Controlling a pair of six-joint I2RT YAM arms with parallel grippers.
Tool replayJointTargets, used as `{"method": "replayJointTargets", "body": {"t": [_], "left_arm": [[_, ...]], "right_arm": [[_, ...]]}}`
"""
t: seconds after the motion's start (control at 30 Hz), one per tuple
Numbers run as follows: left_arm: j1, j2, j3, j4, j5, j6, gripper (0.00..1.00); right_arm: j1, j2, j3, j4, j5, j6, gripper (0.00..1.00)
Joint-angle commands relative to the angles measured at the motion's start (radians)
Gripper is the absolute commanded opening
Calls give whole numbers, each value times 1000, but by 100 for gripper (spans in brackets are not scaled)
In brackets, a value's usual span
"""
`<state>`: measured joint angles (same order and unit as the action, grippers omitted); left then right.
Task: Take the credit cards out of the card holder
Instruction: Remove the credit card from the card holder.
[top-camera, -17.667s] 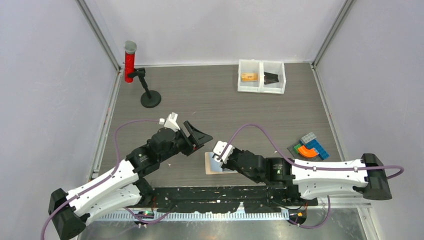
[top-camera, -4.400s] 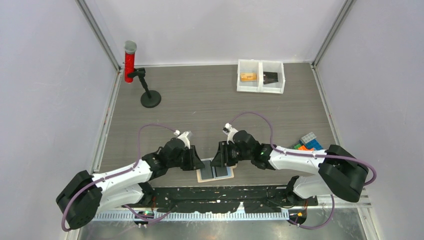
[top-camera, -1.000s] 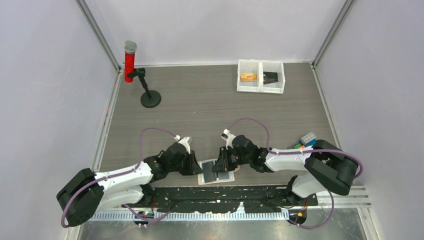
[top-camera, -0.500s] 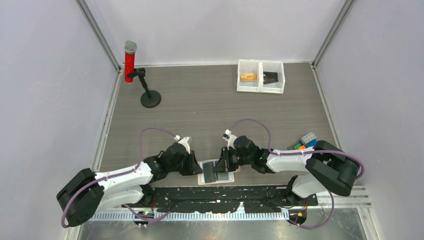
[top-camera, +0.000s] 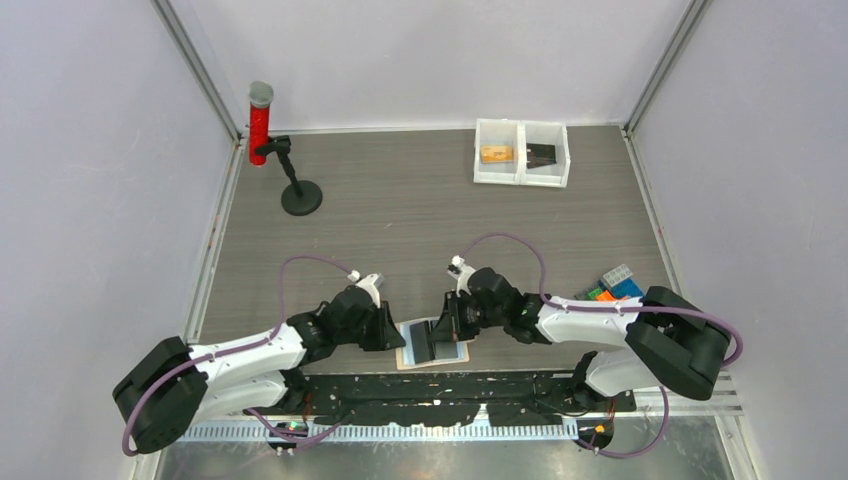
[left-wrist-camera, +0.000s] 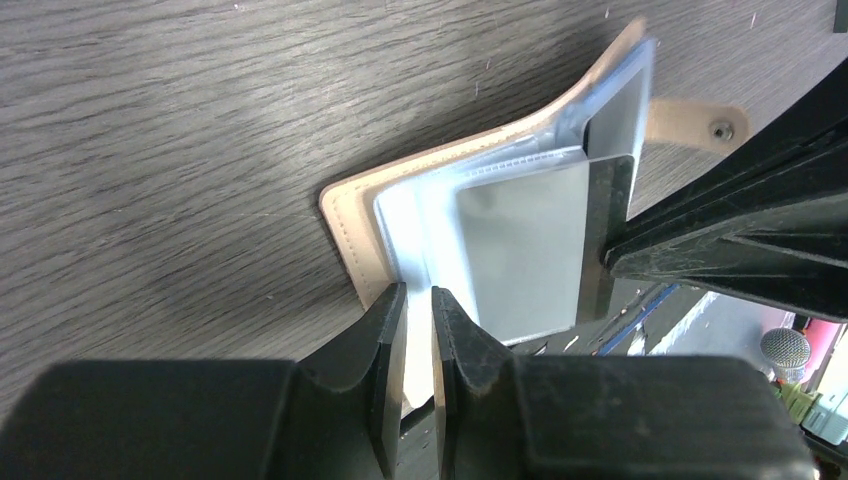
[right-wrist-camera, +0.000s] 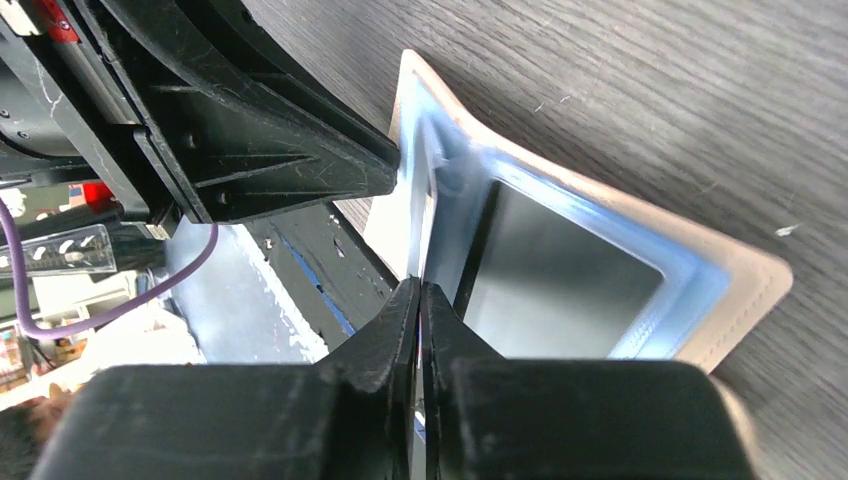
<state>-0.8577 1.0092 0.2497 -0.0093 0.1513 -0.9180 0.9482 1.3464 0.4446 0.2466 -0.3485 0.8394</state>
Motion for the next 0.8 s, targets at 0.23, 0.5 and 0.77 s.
{"method": "replayJointTargets", "body": {"t": [0.23, 0.5, 0.77], "left_arm": [[-4, 1, -4, -20, -13, -4, 18], [-4, 12, 8, -26, -15, 3, 18], [-4, -27, 54, -129, -50, 39, 20]], "right_arm": [[-5, -33, 46, 20, -17, -30, 5], [-42, -106, 69, -142, 43, -54, 5], [-84, -224, 74, -232, 11, -98, 5]]}}
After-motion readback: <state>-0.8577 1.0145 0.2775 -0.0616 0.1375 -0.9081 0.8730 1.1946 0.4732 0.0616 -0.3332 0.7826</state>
